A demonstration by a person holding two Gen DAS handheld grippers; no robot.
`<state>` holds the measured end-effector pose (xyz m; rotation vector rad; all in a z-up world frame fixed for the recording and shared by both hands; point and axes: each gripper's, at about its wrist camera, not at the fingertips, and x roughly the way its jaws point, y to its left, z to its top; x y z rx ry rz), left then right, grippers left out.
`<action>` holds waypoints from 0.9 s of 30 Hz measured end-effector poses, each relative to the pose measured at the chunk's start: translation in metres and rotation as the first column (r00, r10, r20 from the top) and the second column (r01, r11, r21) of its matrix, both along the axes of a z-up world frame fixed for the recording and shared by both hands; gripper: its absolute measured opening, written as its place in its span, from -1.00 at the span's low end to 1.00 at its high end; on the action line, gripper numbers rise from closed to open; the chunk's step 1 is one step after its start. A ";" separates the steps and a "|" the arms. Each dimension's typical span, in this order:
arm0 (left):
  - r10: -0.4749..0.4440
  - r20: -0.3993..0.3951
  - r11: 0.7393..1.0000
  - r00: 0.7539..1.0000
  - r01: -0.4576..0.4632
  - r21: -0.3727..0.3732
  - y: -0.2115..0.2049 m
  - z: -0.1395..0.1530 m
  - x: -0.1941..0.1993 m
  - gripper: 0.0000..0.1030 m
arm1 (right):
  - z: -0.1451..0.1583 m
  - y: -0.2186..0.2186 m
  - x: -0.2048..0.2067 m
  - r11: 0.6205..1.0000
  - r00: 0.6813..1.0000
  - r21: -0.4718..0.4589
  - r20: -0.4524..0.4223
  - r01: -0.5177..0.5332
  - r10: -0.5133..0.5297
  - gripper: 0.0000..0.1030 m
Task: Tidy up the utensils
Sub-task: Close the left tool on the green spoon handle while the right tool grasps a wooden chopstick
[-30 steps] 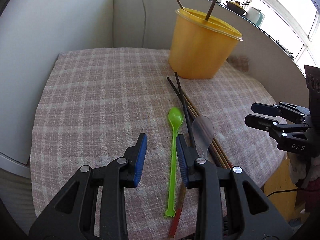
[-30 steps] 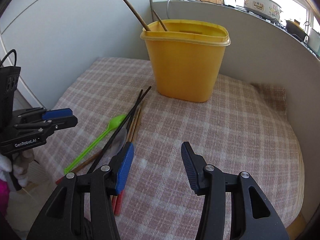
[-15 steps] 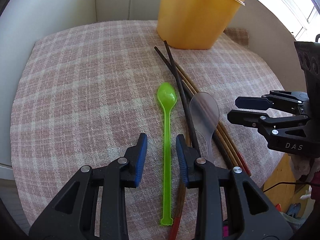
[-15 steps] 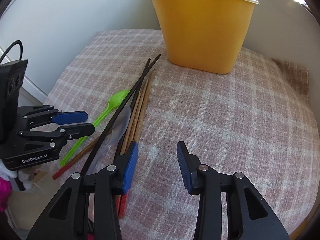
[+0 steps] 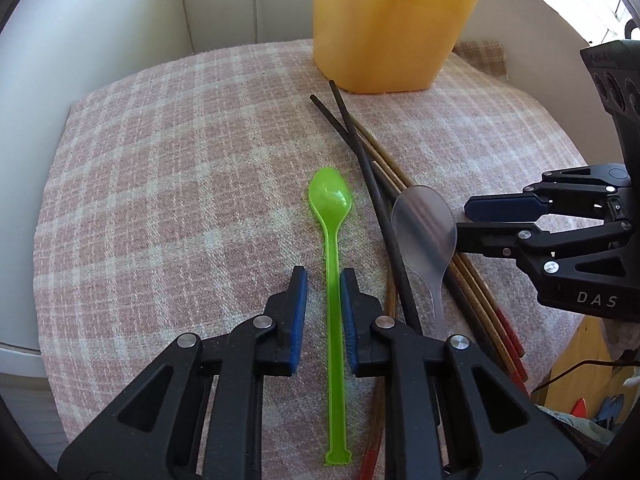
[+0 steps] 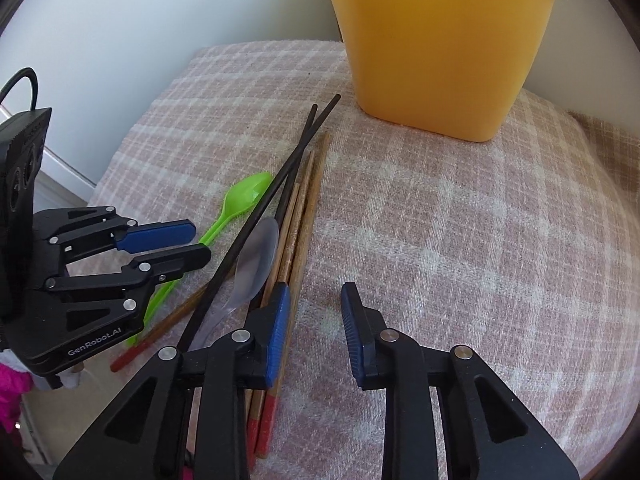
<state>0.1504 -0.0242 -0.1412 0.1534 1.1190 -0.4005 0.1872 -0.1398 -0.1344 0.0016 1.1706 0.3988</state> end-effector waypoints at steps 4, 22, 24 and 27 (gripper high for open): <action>-0.001 -0.004 1.000 1.000 0.001 0.002 -0.001 -0.001 0.004 -0.77 | -0.001 0.002 0.003 1.000 1.000 -0.008 -0.021 -0.001 0.001 -0.53; 0.036 -0.049 0.999 0.998 -0.036 -0.009 0.017 0.007 0.040 -0.87 | -0.008 0.006 0.024 1.000 0.992 -0.022 -0.122 0.006 -0.009 -0.76; 0.033 -0.046 0.999 0.998 -0.034 -0.009 0.013 0.008 0.045 -0.87 | -0.008 0.009 0.027 0.999 0.993 -0.033 -0.121 0.005 -0.009 -0.76; 0.021 -0.027 1.000 0.999 -0.021 -0.010 0.008 0.008 0.050 -0.88 | -0.009 0.010 0.029 0.999 0.993 -0.042 -0.118 0.006 -0.011 -0.85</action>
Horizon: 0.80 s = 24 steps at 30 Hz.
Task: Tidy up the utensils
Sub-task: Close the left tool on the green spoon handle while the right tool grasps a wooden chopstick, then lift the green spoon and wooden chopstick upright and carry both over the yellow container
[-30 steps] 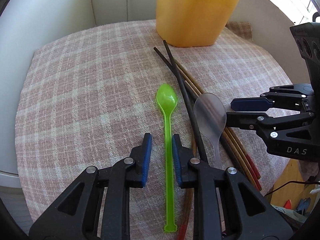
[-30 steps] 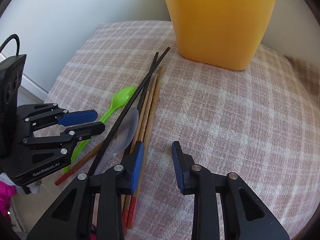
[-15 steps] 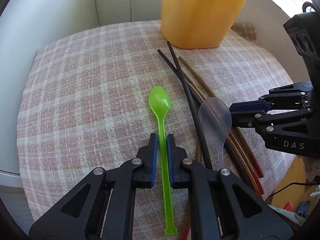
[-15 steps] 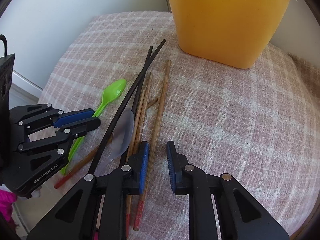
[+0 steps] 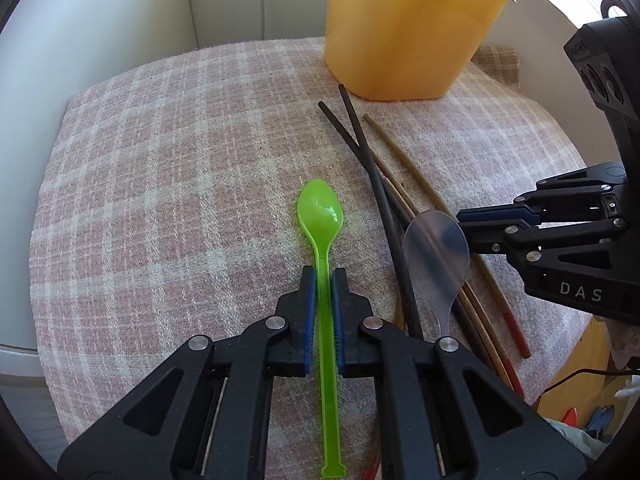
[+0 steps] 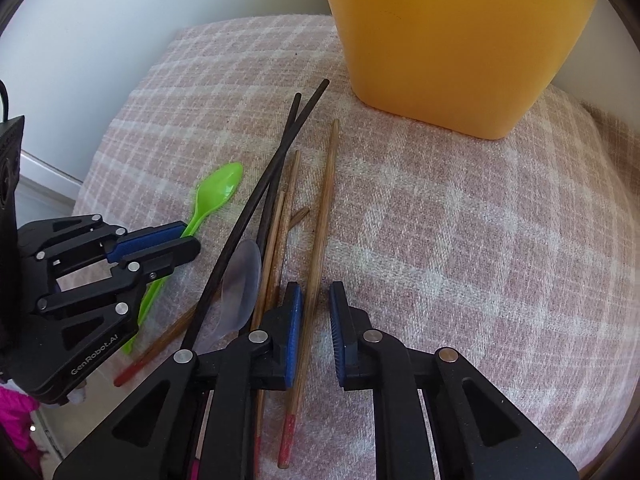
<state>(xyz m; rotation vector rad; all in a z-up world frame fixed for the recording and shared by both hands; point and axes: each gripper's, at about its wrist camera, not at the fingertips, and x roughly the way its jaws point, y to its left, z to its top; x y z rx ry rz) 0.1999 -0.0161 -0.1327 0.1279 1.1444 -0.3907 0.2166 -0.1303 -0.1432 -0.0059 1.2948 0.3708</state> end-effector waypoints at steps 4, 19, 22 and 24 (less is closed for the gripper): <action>0.030 -0.006 0.998 1.000 -0.031 -0.060 0.005 0.000 0.011 -0.90 | 0.002 -0.001 -0.003 1.000 1.000 -0.007 0.023 -0.003 0.003 -0.88; 0.102 0.066 0.980 0.993 -0.089 -0.179 0.043 0.035 0.016 -0.91 | 0.029 -0.014 -0.029 0.999 0.990 0.035 0.138 -0.012 0.007 -0.90; 0.110 0.093 0.974 0.990 -0.088 -0.210 0.048 0.049 0.008 -0.91 | 0.039 -0.013 -0.038 0.999 0.981 0.022 0.191 -0.026 0.021 -0.90; 0.108 0.110 0.971 0.988 -0.081 -0.224 0.045 0.055 0.004 -0.91 | 0.045 -0.014 -0.041 0.999 0.977 0.033 0.212 -0.028 0.020 -0.90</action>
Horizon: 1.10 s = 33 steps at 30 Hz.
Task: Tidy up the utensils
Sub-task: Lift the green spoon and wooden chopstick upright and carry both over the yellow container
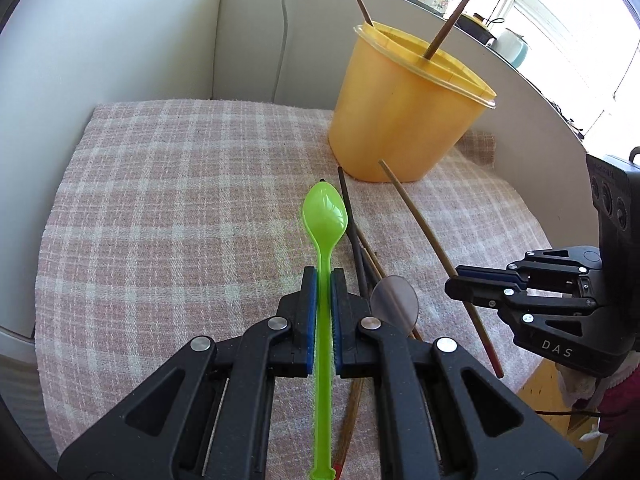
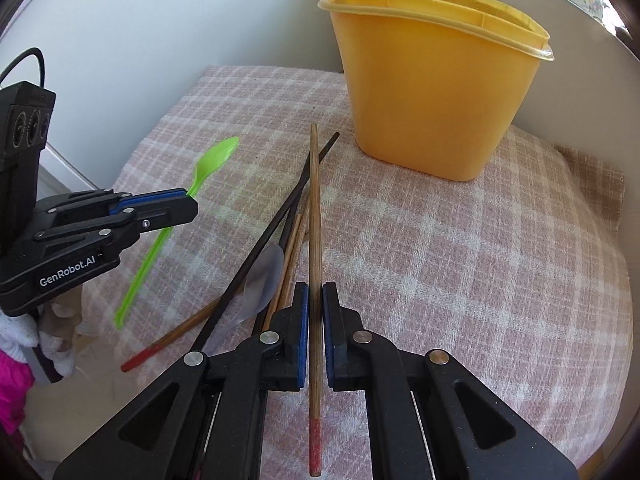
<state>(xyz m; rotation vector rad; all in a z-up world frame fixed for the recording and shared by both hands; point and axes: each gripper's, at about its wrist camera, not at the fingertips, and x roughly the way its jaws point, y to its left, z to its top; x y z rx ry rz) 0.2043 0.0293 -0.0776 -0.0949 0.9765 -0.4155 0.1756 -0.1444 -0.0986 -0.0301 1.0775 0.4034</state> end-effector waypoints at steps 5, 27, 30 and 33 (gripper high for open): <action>-0.003 0.049 0.999 0.999 0.005 -0.035 -0.006 0.025 -0.006 -0.91 | 0.014 -0.006 -0.008 1.000 0.998 0.003 0.056 0.006 -0.006 -0.90; 0.023 0.291 0.983 0.956 0.031 -0.181 -0.039 0.103 -0.005 -0.91 | 0.088 -0.034 -0.010 0.992 0.929 -0.009 0.350 0.129 -0.118 -0.90; 0.020 0.308 0.979 0.951 0.043 -0.197 -0.047 0.110 0.000 -0.91 | 0.094 -0.034 -0.005 0.991 0.919 -0.006 0.374 0.136 -0.124 -0.90; 0.018 0.320 0.975 0.947 0.054 -0.214 -0.055 0.117 0.006 -0.91 | 0.099 -0.037 0.000 0.990 0.909 -0.005 0.397 0.144 -0.130 -0.90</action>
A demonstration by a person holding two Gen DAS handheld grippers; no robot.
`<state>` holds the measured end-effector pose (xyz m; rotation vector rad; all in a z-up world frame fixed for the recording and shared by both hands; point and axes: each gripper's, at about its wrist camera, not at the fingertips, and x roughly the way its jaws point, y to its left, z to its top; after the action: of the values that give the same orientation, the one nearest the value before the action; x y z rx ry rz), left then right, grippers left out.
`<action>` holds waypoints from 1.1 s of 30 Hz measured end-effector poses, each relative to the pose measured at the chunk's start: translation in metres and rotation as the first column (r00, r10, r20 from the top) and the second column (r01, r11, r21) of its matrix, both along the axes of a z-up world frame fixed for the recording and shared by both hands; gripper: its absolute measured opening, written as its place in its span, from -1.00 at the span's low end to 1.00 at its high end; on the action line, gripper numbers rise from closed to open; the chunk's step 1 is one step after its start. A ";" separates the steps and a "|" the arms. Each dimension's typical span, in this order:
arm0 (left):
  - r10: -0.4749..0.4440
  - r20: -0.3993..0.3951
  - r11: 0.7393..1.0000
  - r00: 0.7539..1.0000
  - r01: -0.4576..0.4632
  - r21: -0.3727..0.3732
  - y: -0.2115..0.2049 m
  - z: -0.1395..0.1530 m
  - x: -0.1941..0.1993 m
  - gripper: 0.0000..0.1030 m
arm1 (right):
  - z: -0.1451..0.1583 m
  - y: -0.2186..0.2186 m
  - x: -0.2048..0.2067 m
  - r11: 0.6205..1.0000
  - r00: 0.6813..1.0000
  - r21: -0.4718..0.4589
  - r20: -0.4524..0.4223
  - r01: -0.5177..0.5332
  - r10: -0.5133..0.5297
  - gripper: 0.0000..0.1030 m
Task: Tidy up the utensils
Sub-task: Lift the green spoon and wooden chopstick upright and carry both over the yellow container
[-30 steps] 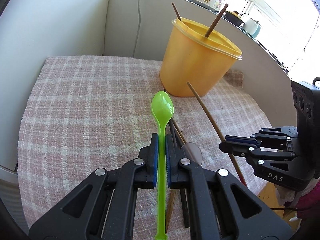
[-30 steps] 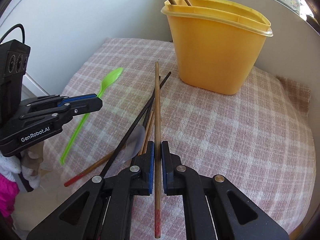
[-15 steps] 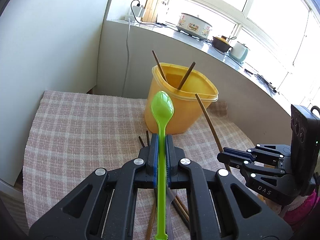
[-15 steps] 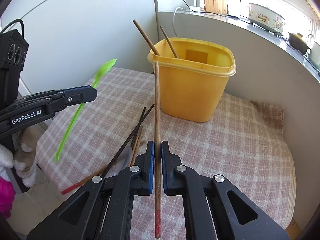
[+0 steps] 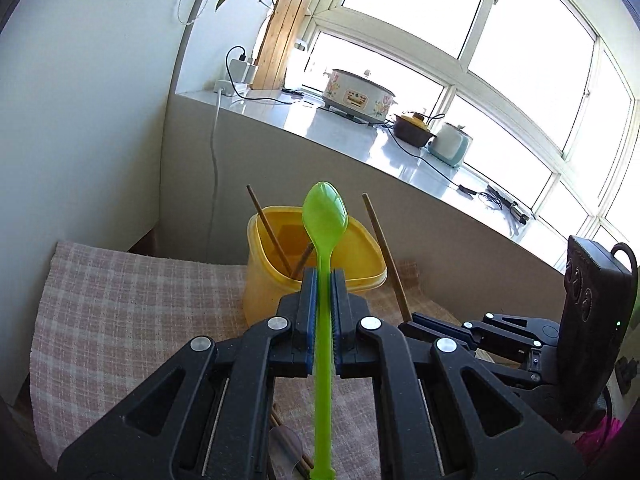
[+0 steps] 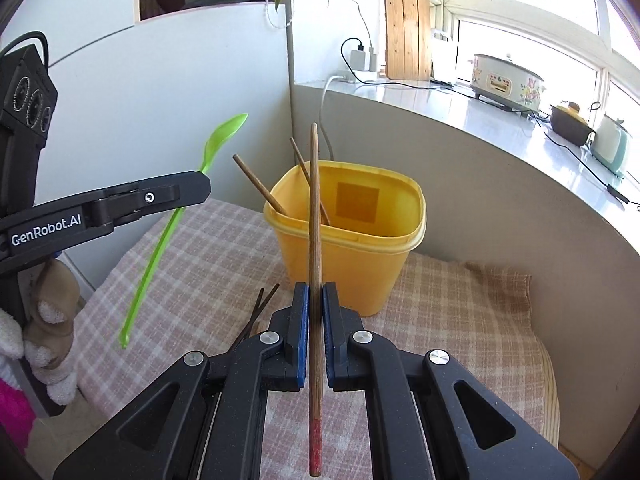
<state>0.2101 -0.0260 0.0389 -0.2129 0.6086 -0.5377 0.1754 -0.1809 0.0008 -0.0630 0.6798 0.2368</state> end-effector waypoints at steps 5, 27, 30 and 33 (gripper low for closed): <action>-0.008 0.031 0.999 0.999 0.009 -0.032 -0.012 0.011 0.012 -0.91 | 0.011 -0.008 0.009 1.000 0.999 0.016 0.032 0.008 -0.008 -0.90; 0.047 0.155 0.996 0.987 -0.035 -0.081 -0.050 0.023 0.080 -0.91 | 0.047 -0.034 0.067 0.987 0.983 0.153 0.168 0.050 -0.076 -0.90; 0.051 0.176 0.997 0.983 -0.038 -0.074 -0.053 0.022 0.085 -0.91 | 0.051 -0.035 0.077 0.985 0.980 0.165 0.183 0.048 -0.079 -0.90; 0.056 0.177 0.997 0.983 -0.047 -0.058 -0.056 0.019 0.092 -0.91 | 0.054 -0.033 0.087 0.988 0.975 0.144 0.207 0.052 -0.081 -0.90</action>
<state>0.3022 -0.0817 0.0575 -0.2276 0.4134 -0.5172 0.2626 -0.2142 0.0545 0.0658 0.4504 0.2084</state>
